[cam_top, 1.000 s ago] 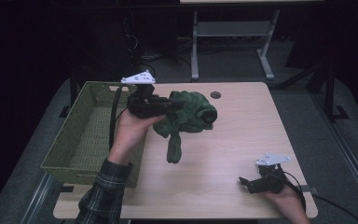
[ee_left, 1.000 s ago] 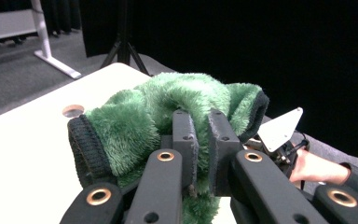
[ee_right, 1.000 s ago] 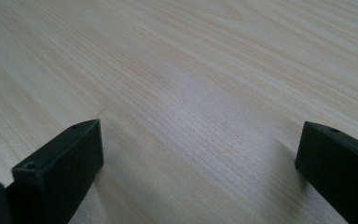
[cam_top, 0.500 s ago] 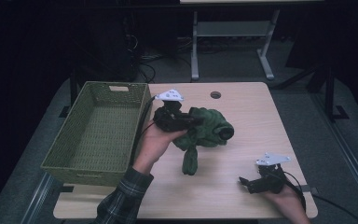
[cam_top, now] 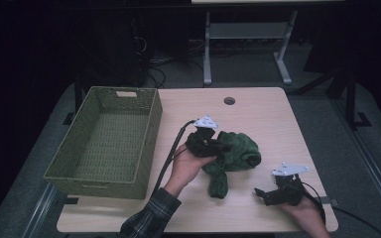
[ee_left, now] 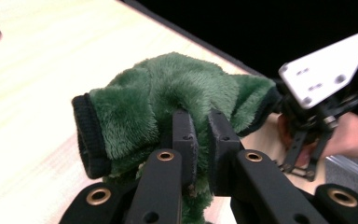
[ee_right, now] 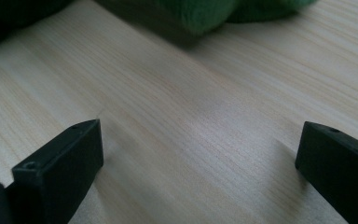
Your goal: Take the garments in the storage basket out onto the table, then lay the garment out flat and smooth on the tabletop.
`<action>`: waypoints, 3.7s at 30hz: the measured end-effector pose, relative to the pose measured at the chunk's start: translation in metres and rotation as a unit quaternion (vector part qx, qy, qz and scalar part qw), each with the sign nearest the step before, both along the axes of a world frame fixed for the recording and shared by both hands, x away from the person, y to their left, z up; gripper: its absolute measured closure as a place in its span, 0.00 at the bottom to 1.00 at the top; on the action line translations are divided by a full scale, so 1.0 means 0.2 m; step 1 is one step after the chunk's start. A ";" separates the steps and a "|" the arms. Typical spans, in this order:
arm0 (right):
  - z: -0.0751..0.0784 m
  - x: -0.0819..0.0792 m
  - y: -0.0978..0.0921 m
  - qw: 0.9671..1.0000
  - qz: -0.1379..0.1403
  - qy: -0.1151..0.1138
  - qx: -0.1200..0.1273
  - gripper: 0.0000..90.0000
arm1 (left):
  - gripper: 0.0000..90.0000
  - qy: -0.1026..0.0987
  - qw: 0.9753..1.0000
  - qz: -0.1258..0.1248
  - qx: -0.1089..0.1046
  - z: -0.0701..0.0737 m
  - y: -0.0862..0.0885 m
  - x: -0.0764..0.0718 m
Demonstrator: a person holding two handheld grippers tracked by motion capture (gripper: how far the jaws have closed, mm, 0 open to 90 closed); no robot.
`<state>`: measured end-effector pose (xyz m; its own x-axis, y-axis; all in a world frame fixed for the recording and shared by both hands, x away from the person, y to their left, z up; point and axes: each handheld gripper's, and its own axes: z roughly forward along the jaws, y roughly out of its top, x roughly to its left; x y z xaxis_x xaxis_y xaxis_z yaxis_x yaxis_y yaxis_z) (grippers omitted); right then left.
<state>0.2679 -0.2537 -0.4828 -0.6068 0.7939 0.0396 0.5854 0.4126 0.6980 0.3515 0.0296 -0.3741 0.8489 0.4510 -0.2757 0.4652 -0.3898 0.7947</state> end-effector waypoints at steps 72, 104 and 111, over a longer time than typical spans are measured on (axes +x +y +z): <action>0.06 -0.11 0.38 0.991 0.123 0.033 0.041 0.29 | 0.90 -0.016 0.992 -0.014 0.122 -0.28 0.18 -0.11; 0.16 -0.03 0.29 0.992 0.102 0.009 0.069 0.86 | 0.91 -0.001 0.998 0.025 0.059 -0.16 0.31 -0.10; 0.19 -0.03 0.13 0.996 0.071 -0.002 0.060 0.87 | 0.91 0.011 0.998 0.032 0.062 -0.16 0.35 -0.12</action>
<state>0.2611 -0.2267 -0.4445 -0.7132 0.6893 0.1271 0.5242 0.4042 0.7495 0.3284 0.1006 -0.4069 0.8118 0.5350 -0.2339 0.5094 -0.4532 0.7315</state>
